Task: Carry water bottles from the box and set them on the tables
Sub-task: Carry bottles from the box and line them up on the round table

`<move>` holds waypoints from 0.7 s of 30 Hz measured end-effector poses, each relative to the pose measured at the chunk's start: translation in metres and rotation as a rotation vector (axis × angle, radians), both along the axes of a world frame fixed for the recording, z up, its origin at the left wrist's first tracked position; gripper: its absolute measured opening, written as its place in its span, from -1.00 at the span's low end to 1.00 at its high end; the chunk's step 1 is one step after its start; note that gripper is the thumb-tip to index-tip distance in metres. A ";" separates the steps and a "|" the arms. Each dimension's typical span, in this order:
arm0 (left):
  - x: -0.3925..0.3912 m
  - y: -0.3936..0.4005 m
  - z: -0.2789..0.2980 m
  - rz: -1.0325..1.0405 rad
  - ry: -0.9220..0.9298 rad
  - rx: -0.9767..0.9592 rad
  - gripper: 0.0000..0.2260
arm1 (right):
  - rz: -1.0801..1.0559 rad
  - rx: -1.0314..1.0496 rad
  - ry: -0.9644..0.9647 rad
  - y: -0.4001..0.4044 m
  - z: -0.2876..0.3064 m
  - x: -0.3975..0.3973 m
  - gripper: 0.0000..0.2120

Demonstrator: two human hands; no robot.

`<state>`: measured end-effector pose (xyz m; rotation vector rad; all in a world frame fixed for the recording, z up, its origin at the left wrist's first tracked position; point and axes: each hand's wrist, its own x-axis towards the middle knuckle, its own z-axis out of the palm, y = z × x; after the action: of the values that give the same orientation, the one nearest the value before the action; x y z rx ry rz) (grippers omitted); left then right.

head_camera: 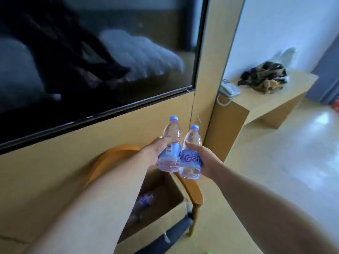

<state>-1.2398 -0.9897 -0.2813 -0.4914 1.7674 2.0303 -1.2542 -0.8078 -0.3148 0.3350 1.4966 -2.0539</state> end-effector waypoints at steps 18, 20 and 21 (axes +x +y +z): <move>-0.047 0.538 0.043 -0.657 0.218 -0.038 -0.46 | -0.656 0.030 0.132 0.503 0.048 0.048 -0.64; -0.050 0.585 0.046 -0.692 0.222 -0.038 -0.55 | -0.720 0.026 0.159 0.542 0.052 0.056 -0.69; -0.052 0.608 0.045 -0.703 0.224 -0.044 -0.57 | -0.756 0.042 0.168 0.561 0.052 0.058 -0.72</move>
<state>-1.2921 -0.3812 -0.2358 0.3306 1.7700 1.5795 -1.1961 -0.2466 -0.2626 0.8703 1.6778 -2.6769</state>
